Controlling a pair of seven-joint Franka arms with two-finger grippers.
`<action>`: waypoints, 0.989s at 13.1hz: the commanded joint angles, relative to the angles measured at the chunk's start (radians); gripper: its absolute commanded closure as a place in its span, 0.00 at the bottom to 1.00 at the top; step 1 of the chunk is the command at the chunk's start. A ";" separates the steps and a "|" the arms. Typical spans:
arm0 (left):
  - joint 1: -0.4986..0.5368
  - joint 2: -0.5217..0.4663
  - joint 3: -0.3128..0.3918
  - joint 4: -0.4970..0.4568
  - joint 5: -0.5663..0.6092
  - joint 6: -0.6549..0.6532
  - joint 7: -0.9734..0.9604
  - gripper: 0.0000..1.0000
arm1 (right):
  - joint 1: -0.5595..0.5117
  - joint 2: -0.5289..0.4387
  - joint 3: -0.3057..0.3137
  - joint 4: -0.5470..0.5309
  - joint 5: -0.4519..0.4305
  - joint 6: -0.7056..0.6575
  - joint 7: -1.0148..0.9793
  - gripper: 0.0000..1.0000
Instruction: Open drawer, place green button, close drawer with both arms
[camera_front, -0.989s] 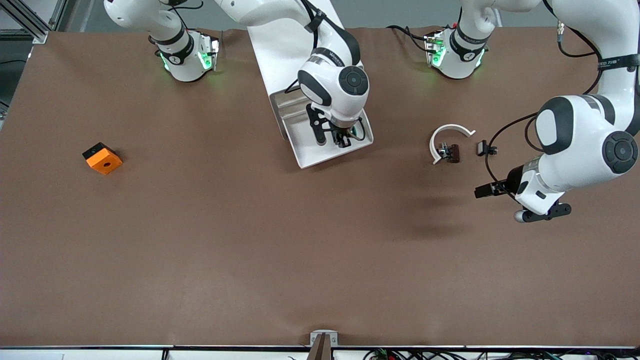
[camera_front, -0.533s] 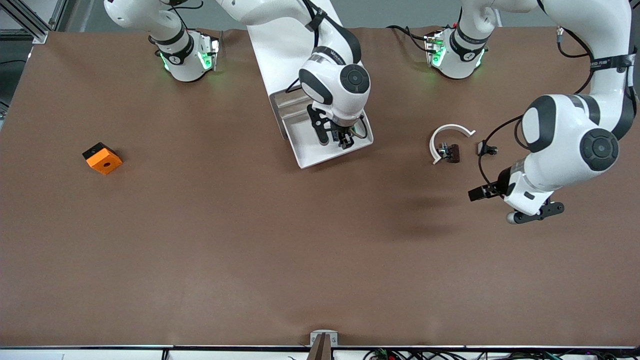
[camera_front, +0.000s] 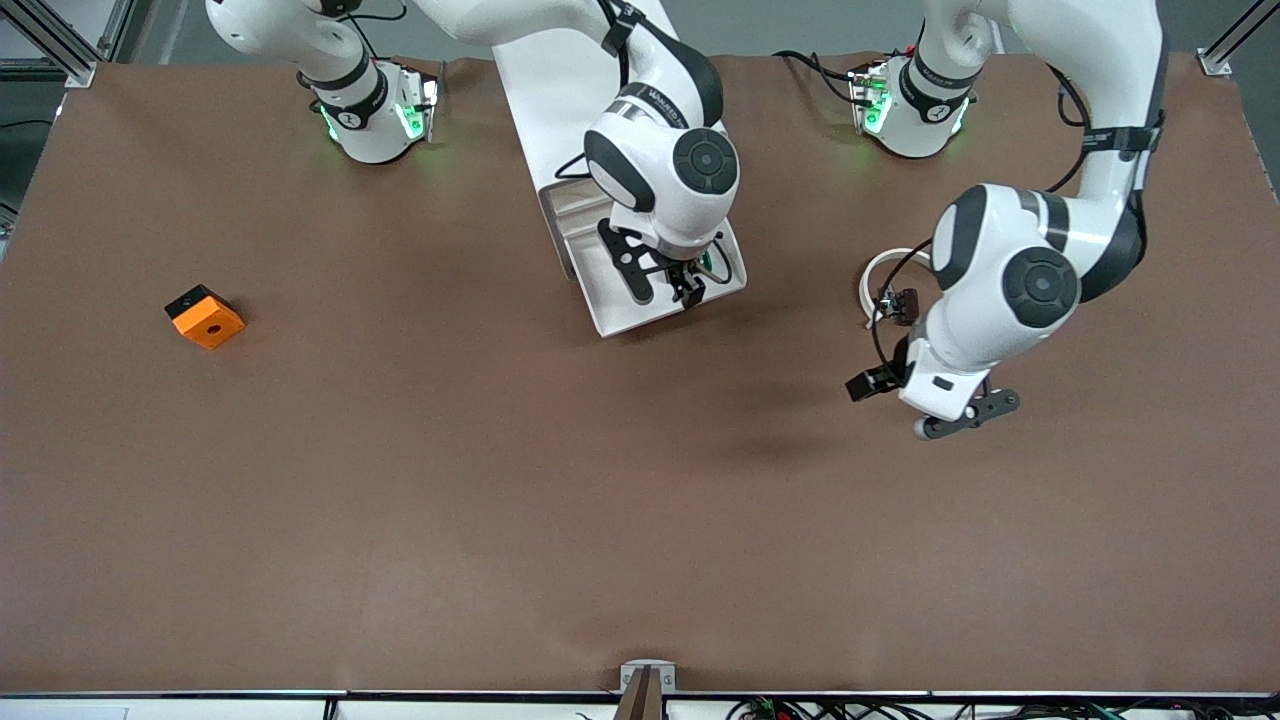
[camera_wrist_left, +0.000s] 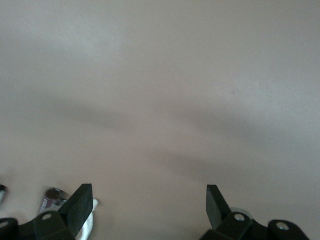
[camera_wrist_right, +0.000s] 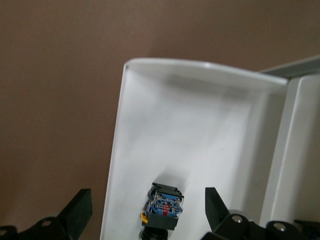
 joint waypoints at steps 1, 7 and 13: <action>-0.076 0.012 0.005 -0.009 0.022 0.023 -0.087 0.00 | -0.044 -0.005 0.000 0.092 0.027 -0.130 -0.170 0.00; -0.202 0.075 0.003 0.007 0.019 0.060 -0.239 0.00 | -0.254 -0.138 -0.007 0.143 -0.019 -0.267 -0.674 0.00; -0.287 0.147 0.003 0.019 0.022 0.124 -0.273 0.00 | -0.463 -0.239 -0.006 0.135 -0.125 -0.371 -1.118 0.00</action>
